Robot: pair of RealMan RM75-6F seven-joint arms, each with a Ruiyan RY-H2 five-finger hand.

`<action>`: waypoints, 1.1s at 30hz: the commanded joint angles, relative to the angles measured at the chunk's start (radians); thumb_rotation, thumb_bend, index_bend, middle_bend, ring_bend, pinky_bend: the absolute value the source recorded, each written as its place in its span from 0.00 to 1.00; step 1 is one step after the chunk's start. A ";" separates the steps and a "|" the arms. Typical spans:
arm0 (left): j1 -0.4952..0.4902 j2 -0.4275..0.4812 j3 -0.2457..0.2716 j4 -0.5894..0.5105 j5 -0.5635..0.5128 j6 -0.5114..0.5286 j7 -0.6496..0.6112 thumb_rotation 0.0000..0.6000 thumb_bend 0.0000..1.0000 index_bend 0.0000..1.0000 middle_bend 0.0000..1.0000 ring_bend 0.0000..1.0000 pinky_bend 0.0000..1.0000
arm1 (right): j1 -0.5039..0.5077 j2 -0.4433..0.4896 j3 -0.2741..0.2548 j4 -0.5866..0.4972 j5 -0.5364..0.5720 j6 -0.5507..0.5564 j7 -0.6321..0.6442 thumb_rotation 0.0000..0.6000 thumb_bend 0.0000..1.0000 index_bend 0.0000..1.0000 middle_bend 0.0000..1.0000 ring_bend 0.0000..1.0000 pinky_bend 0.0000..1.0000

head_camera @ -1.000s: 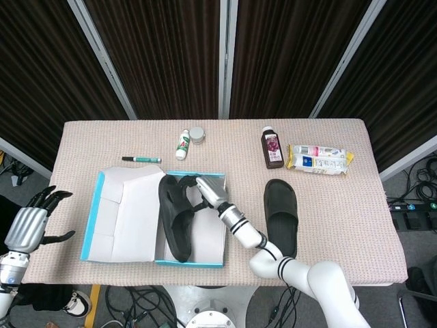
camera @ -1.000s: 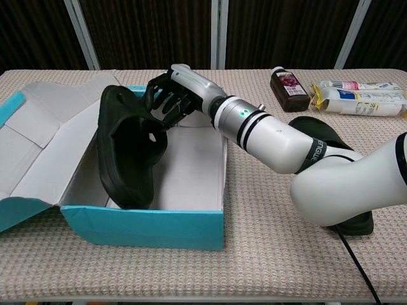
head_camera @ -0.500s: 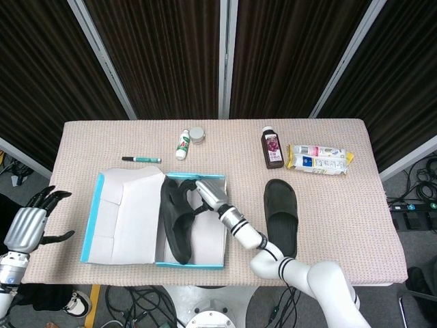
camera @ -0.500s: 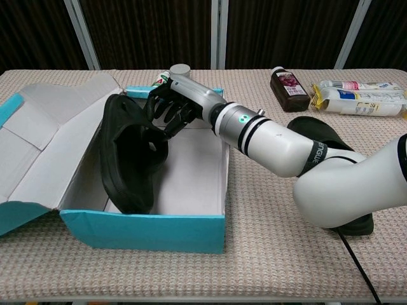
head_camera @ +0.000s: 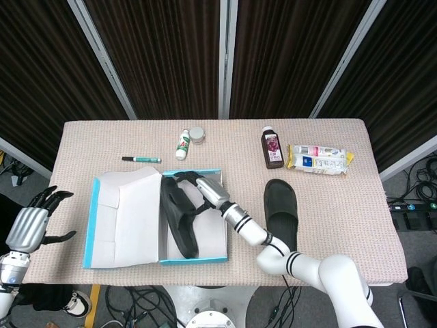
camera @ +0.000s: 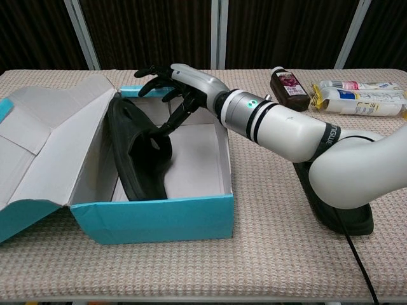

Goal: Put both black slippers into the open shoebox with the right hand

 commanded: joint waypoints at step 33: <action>-0.012 0.006 -0.002 -0.052 0.005 -0.008 0.028 1.00 0.00 0.21 0.21 0.09 0.18 | -0.121 0.492 0.068 -0.668 0.148 0.090 -0.566 1.00 0.00 0.01 0.17 0.02 0.12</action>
